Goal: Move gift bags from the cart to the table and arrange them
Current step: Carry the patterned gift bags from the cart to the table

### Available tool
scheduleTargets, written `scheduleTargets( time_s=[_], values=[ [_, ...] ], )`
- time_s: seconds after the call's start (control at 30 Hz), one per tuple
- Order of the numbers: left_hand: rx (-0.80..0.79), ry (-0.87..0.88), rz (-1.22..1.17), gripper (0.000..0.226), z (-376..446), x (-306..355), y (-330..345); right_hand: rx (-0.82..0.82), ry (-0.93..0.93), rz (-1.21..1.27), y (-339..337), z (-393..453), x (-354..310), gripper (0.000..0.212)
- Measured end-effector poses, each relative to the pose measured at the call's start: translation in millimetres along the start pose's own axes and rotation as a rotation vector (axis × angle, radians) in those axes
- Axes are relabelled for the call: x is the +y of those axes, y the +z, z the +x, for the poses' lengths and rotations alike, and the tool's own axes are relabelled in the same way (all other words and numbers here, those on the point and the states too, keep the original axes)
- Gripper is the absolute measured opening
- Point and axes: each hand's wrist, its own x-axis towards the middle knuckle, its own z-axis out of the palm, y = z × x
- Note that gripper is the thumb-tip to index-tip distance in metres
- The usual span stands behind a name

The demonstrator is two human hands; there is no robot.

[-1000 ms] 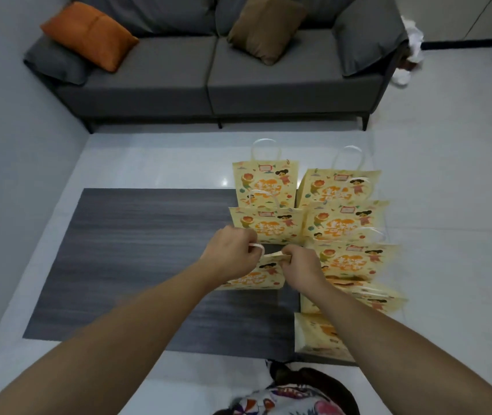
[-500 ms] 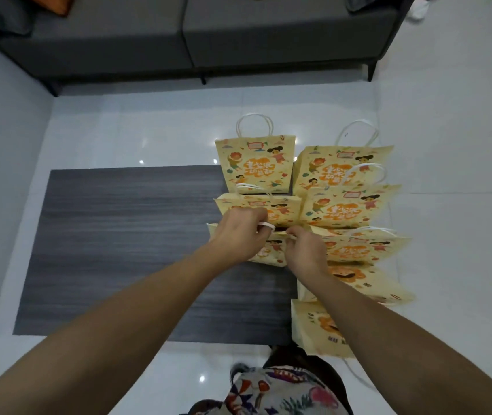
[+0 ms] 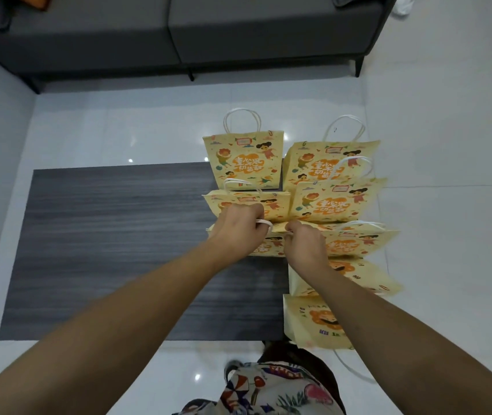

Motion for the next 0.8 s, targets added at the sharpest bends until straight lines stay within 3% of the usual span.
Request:
scheduleTargets(
  time_s=[0.13, 0.3, 0.43, 0.6, 0.8],
  values=[
    [-0.003, 0.017, -0.006, 0.01, -10, -7, -2, 0.012, -0.036, -0.049, -7, -10, -4, 0.021],
    [-0.008, -0.024, 0.046, 0.057, -38, -21, -14, 0.059, -0.07, -0.11, -23, -35, -13, 0.034],
    [0.051, -0.154, 0.028, 0.068, -89, -42, -30, 0.069, -0.165, -0.137, -33, -58, -42, 0.043],
    [0.252, -0.318, -0.051, 0.063, -204, -86, -43, 0.094, -0.375, -0.149, -30, -117, -114, 0.052],
    [0.521, -0.618, -0.118, 0.059, -417, -135, -34, -0.016, -0.804, -0.289, 26, -260, -214, 0.05]
  ],
)
